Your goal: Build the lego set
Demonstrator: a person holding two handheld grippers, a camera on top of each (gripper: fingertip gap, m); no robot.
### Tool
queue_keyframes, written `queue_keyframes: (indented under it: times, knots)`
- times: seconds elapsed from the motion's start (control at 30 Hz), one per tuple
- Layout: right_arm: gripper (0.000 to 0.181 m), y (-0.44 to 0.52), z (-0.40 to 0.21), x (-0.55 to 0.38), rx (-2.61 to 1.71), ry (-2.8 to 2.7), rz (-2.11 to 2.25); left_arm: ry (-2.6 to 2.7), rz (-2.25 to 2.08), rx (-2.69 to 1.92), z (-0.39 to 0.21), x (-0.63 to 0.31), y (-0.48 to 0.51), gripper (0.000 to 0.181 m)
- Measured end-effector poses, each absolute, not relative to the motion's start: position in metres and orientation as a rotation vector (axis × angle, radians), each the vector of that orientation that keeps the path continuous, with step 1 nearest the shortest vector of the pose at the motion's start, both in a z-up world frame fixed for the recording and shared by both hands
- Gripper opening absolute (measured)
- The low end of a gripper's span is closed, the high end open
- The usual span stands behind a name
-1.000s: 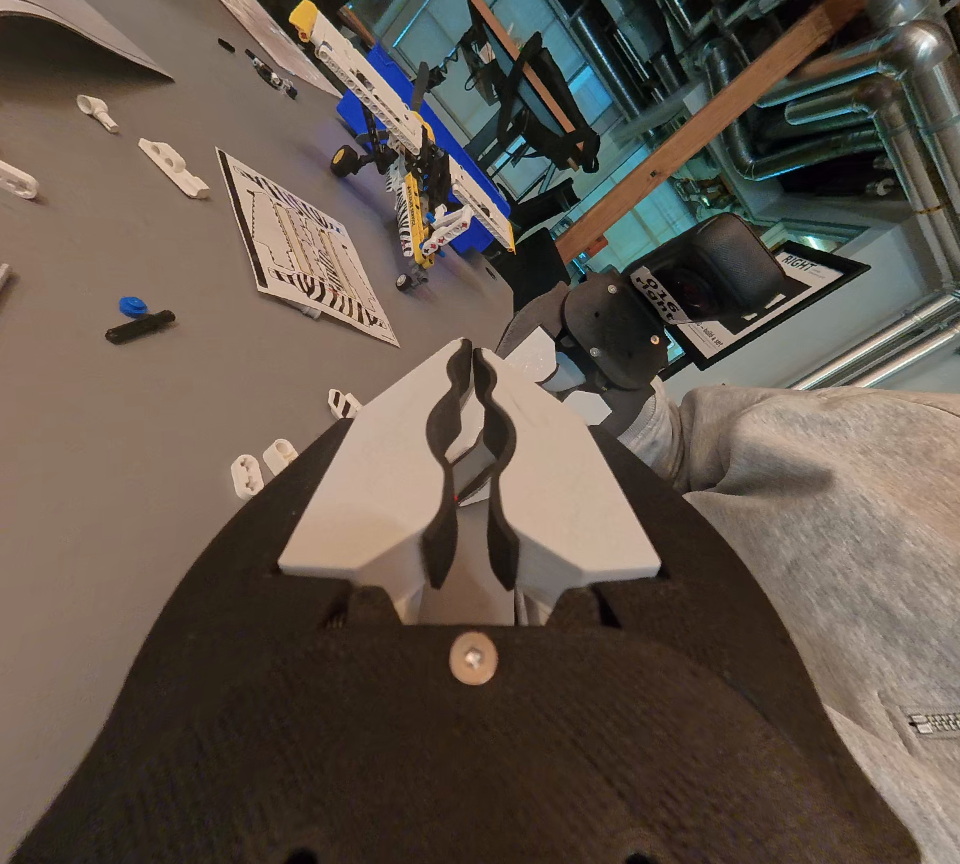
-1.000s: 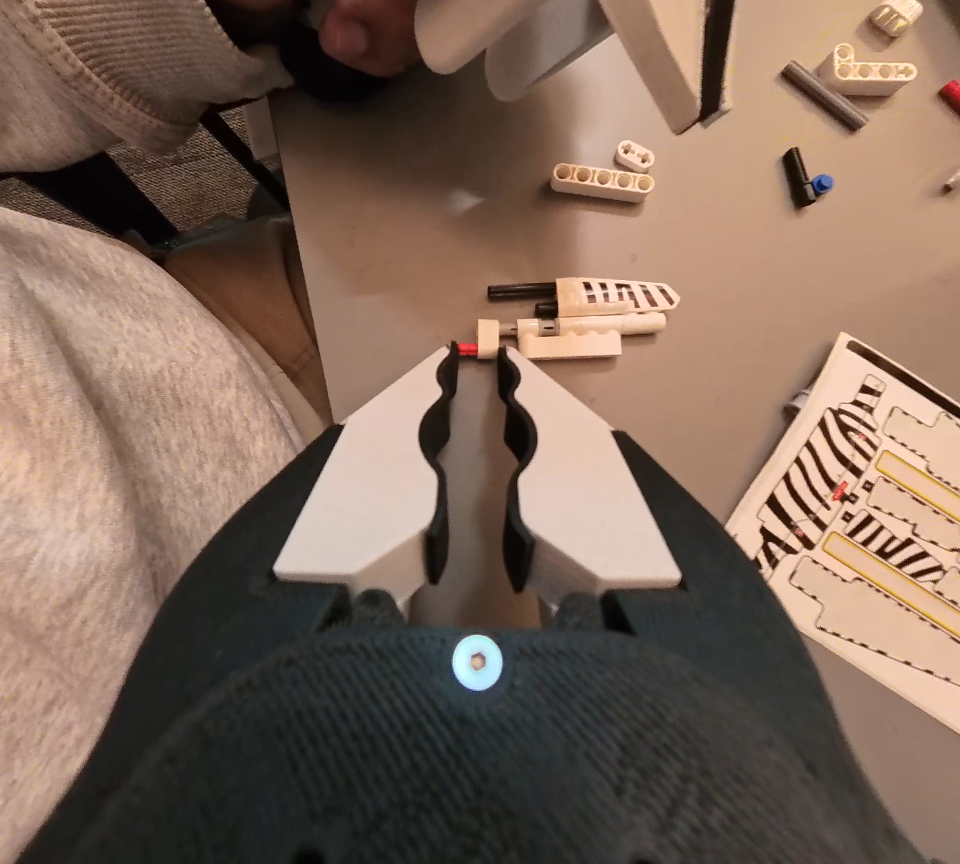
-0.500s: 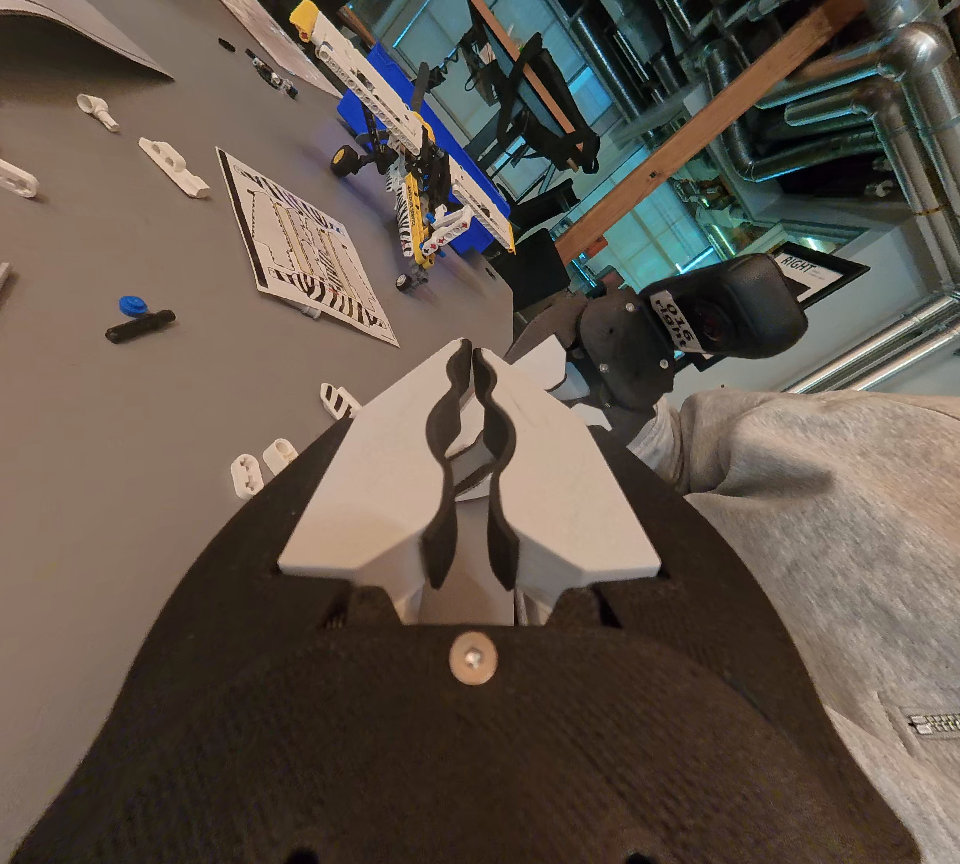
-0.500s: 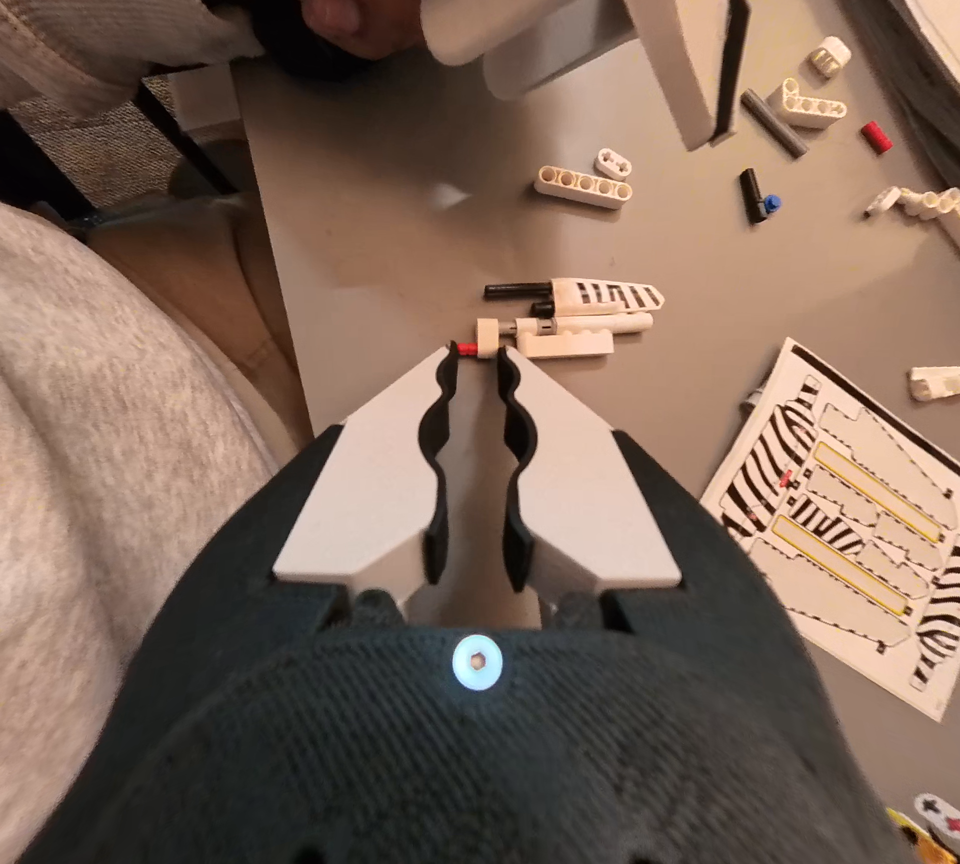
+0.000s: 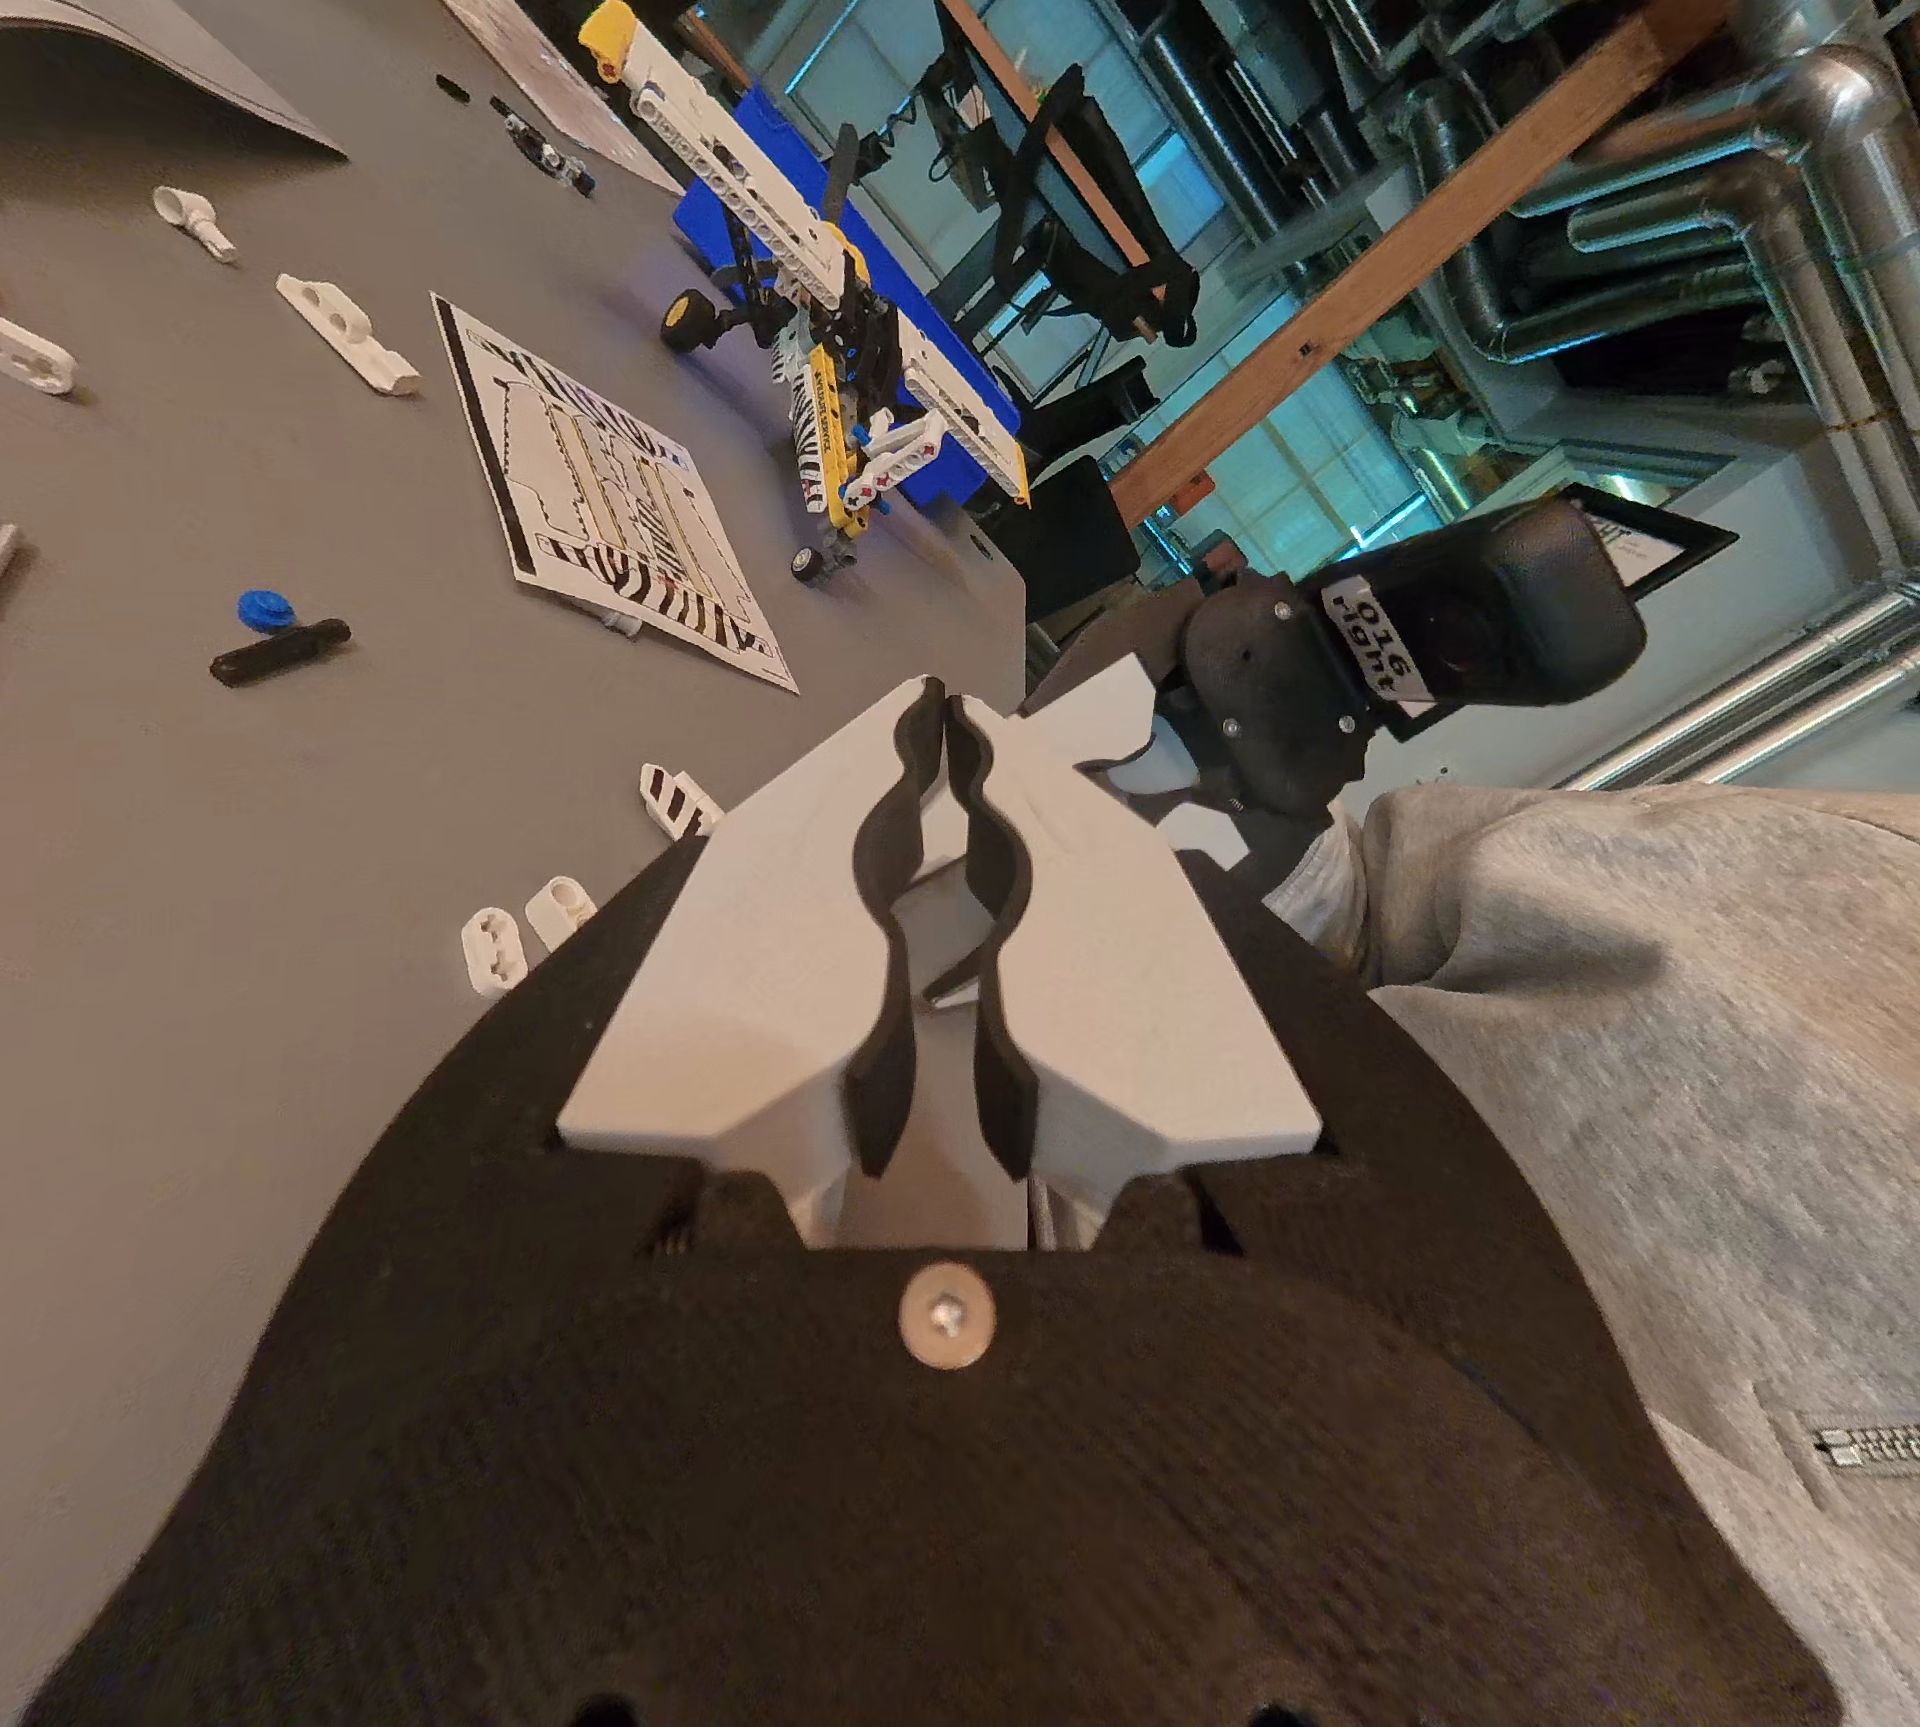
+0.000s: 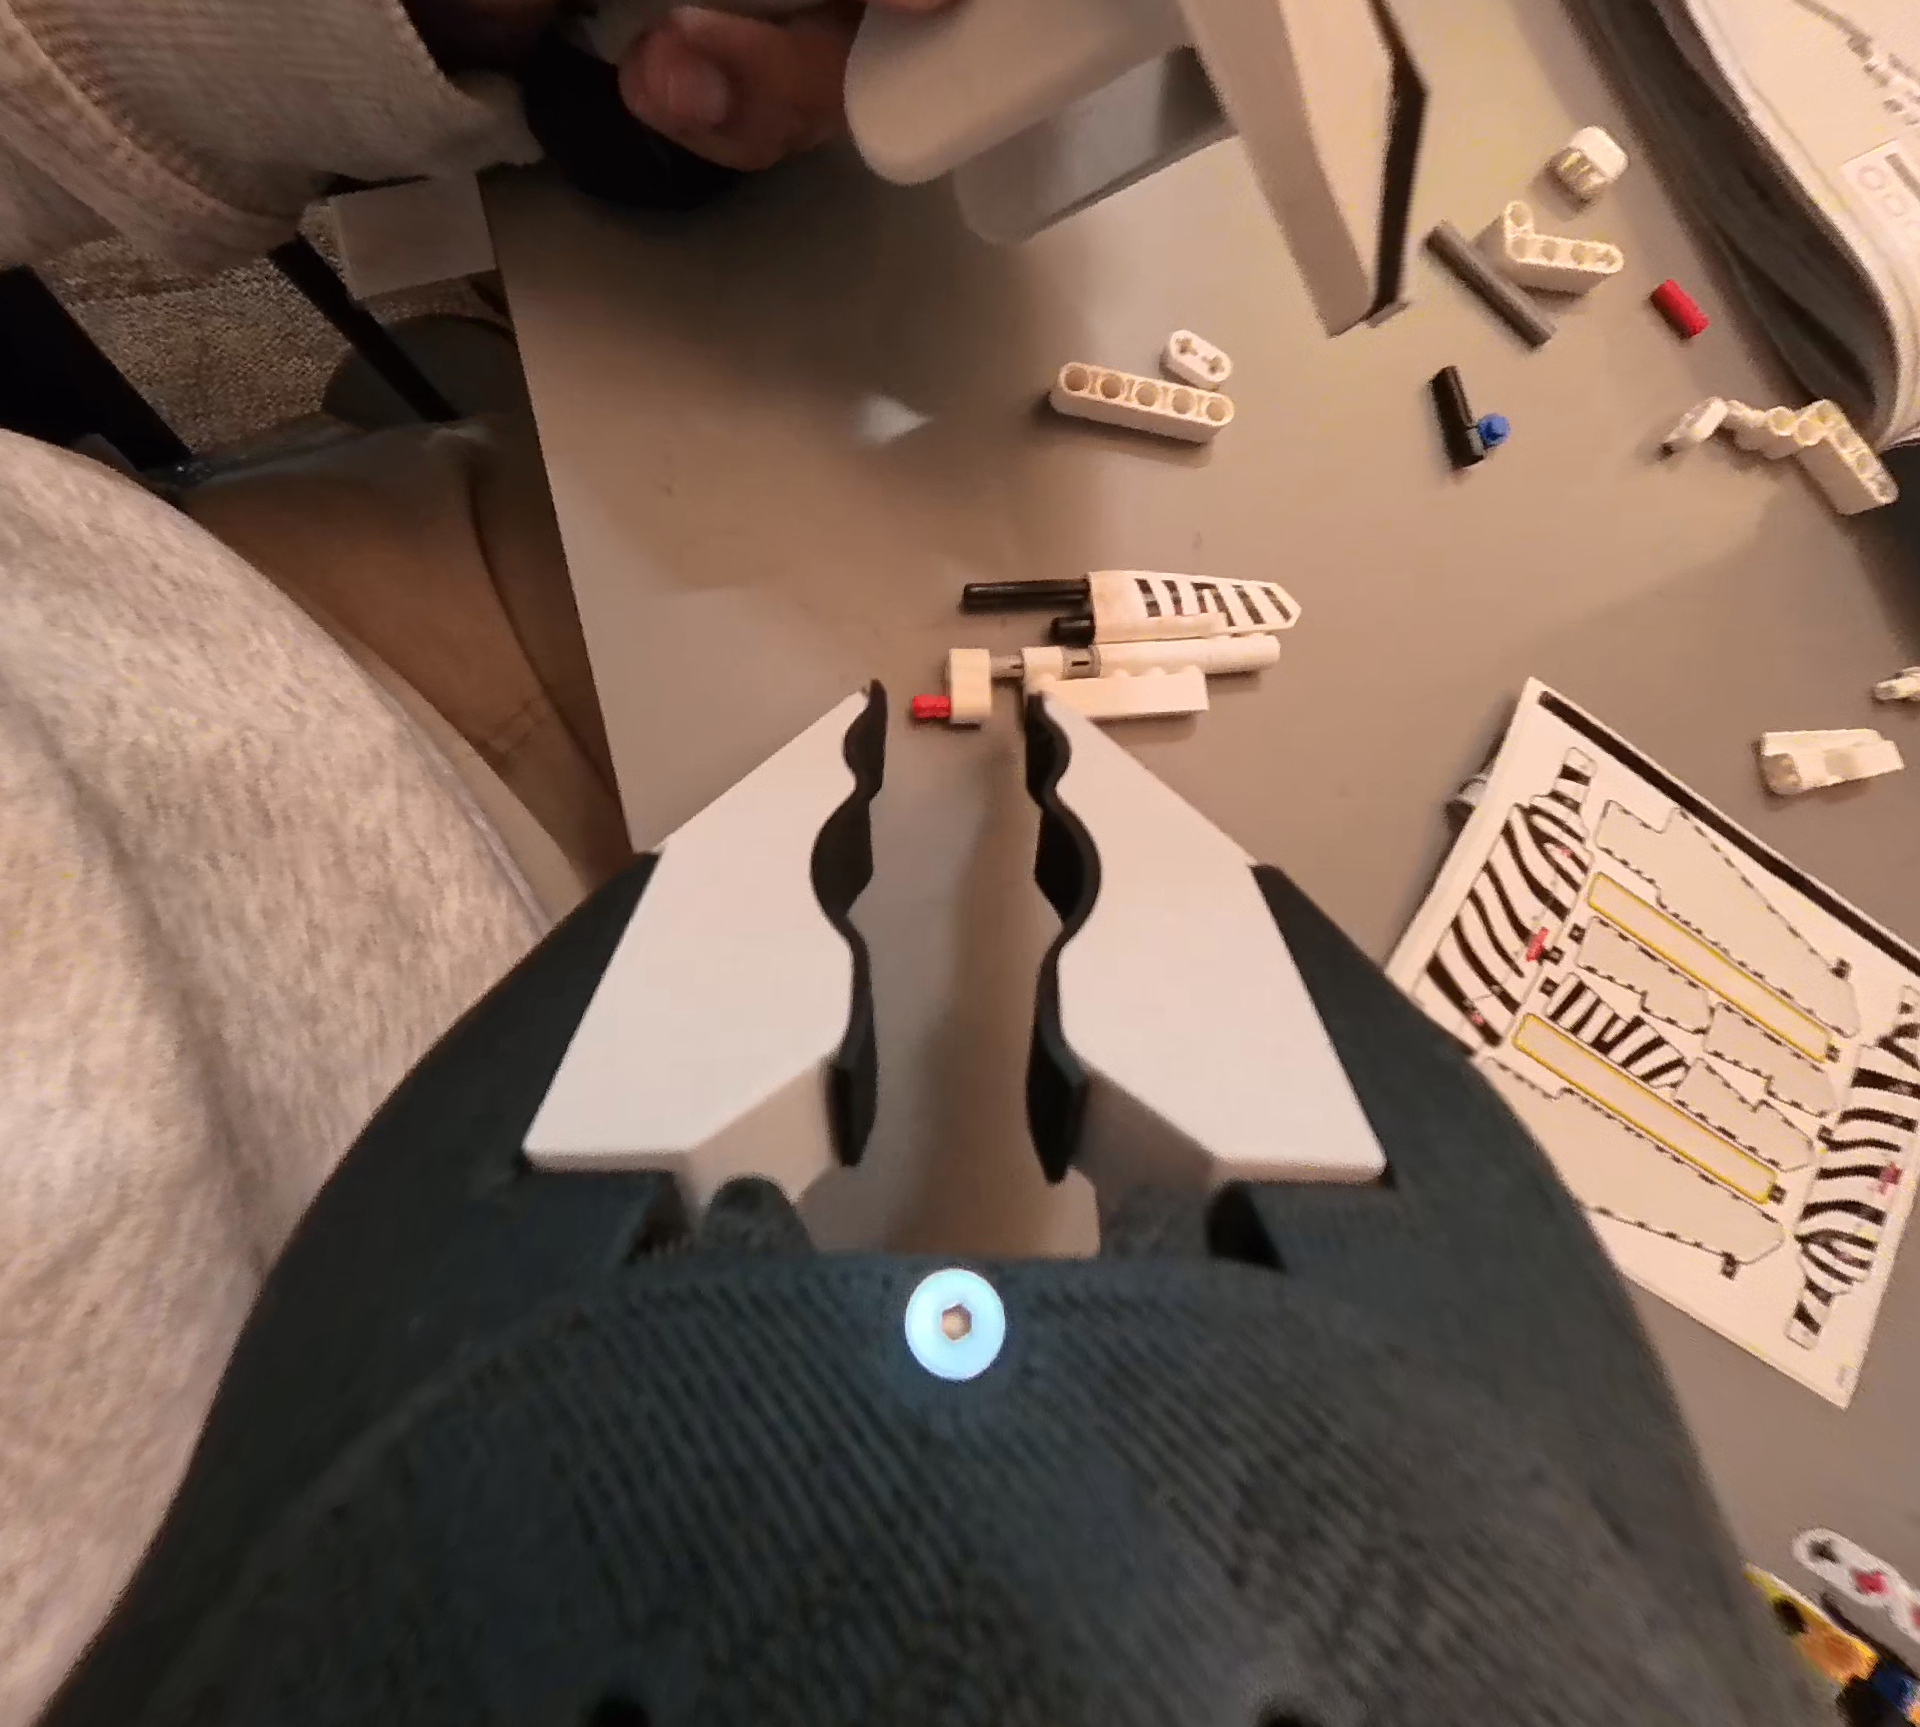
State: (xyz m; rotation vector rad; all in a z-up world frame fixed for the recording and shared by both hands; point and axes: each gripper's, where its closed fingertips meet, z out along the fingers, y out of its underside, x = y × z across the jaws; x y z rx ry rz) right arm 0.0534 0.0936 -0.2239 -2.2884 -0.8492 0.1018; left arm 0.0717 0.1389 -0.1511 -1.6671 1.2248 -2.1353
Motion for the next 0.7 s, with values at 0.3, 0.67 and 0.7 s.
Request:
queue_keyframes:
  times: [0.3, 0.67, 0.7]
  knots:
    - [0.028, 0.104, -0.222, 0.053, -2.308, -0.802, 0.225, 1.223, -2.137, -1.667, -0.151, 0.072, 0.139, 0.000]
    - [0.031, 0.107, -0.226, 0.061, -2.331, -0.801, 0.177, 1.219, -2.146, -1.667, -0.151, 0.071, 0.139, 0.000]
    - [0.033, 0.107, -0.227, 0.062, -2.336, -0.800, 0.175, 1.219, -2.145, -1.667, -0.151, 0.072, 0.139, 0.000]
